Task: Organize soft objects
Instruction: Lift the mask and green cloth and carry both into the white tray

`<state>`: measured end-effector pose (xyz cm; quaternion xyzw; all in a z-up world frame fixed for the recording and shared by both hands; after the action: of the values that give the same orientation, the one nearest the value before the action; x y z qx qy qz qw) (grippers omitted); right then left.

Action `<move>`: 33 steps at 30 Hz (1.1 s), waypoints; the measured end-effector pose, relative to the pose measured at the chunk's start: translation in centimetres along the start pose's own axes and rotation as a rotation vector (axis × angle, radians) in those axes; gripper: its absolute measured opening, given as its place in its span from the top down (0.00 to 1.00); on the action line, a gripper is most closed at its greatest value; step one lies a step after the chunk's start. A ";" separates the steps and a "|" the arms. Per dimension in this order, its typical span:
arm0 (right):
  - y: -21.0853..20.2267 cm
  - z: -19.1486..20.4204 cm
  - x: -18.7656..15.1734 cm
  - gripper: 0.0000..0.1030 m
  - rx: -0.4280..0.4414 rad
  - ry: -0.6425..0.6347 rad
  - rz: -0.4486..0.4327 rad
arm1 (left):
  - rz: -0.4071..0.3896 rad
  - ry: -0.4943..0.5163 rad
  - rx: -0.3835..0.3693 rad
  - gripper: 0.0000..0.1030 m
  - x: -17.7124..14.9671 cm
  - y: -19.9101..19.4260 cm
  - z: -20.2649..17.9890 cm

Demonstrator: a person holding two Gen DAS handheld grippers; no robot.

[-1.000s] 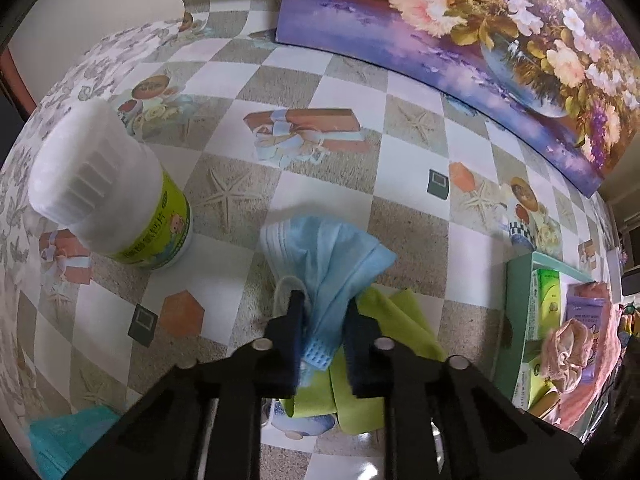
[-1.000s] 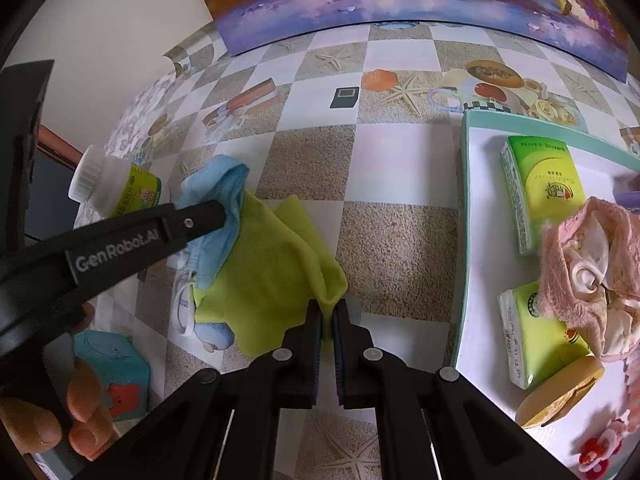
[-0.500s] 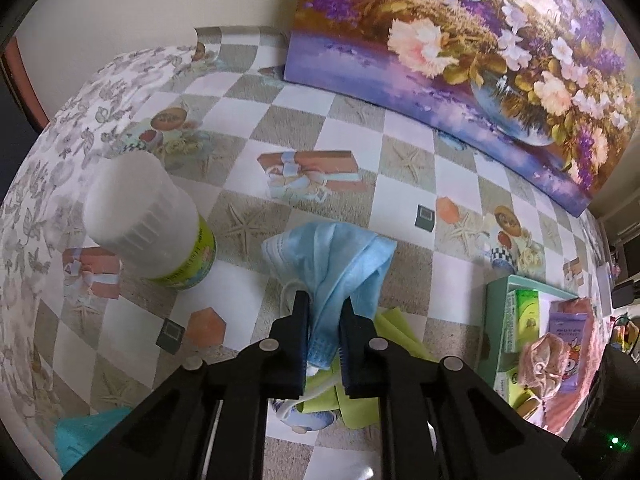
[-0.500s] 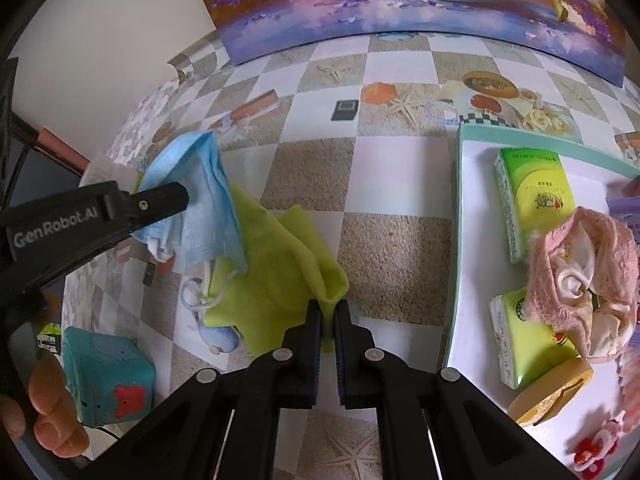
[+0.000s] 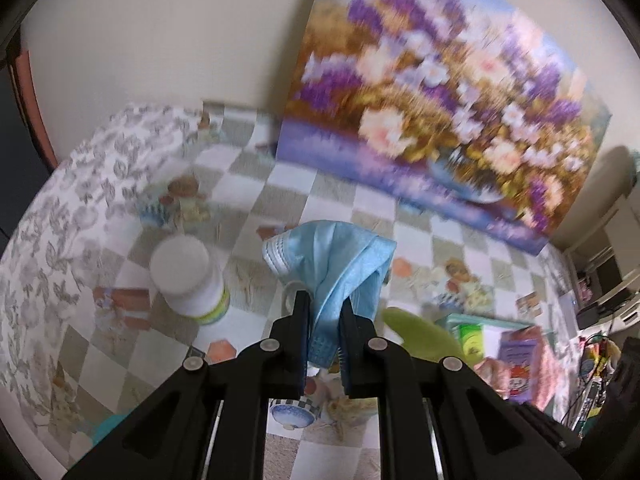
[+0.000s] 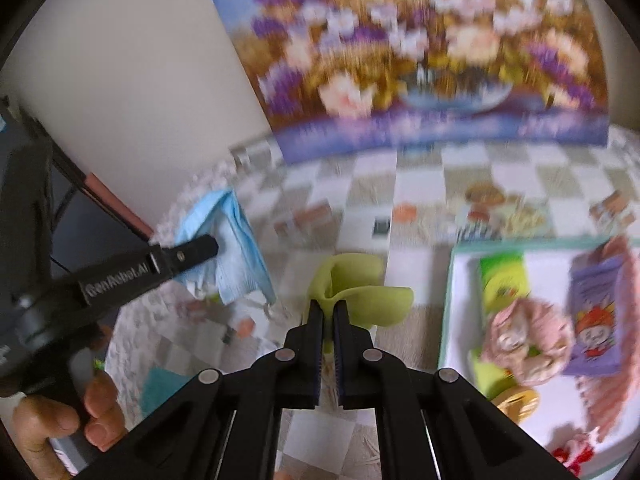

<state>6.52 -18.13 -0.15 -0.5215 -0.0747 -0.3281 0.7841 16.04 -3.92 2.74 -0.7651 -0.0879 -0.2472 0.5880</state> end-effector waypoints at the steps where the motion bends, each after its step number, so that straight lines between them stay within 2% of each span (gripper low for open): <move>1: -1.1 0.1 0.4 0.95 -0.001 0.000 -0.031 | -0.018 0.003 -0.011 0.88 0.1 -0.8 -0.3; 9: -9.2 -1.0 1.1 0.95 -0.045 0.043 -0.233 | -0.113 0.077 -0.061 0.88 -0.8 -5.5 -3.6; 14: -13.7 -3.8 -0.1 0.95 -0.144 0.117 -0.311 | -0.132 0.160 -0.094 0.88 -2.3 -7.2 -6.9; 18: -16.3 -6.5 -1.6 0.95 -0.222 0.183 -0.346 | -0.115 0.259 -0.114 0.88 -4.1 -7.5 -10.7; 26: -18.9 -10.3 -4.0 0.95 -0.305 0.289 -0.353 | 0.032 0.422 -0.211 0.87 -9.1 -5.0 -17.2; 29: -17.5 -11.4 -4.5 0.95 -0.343 0.307 -0.290 | 0.105 0.445 -0.182 0.87 -10.8 -2.6 -18.1; 33: -13.5 -13.2 -5.4 0.95 -0.360 0.339 -0.141 | 0.234 0.434 -0.157 0.87 -12.6 1.1 -18.0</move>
<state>-8.60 -30.46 1.90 -0.5838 0.0814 -0.4726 0.6552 0.71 -19.22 -0.93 -0.7424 0.1492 -0.3420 0.5565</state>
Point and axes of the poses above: each gripper's, at about its wrist camera, not at the fingertips, and y roughly the way its jaws point, z to its left, x to its top, the point moved 3 cm from there along y, roughly the way its jaws point, and after that the axes turned 5 degrees about z, right-handed, at the moved point
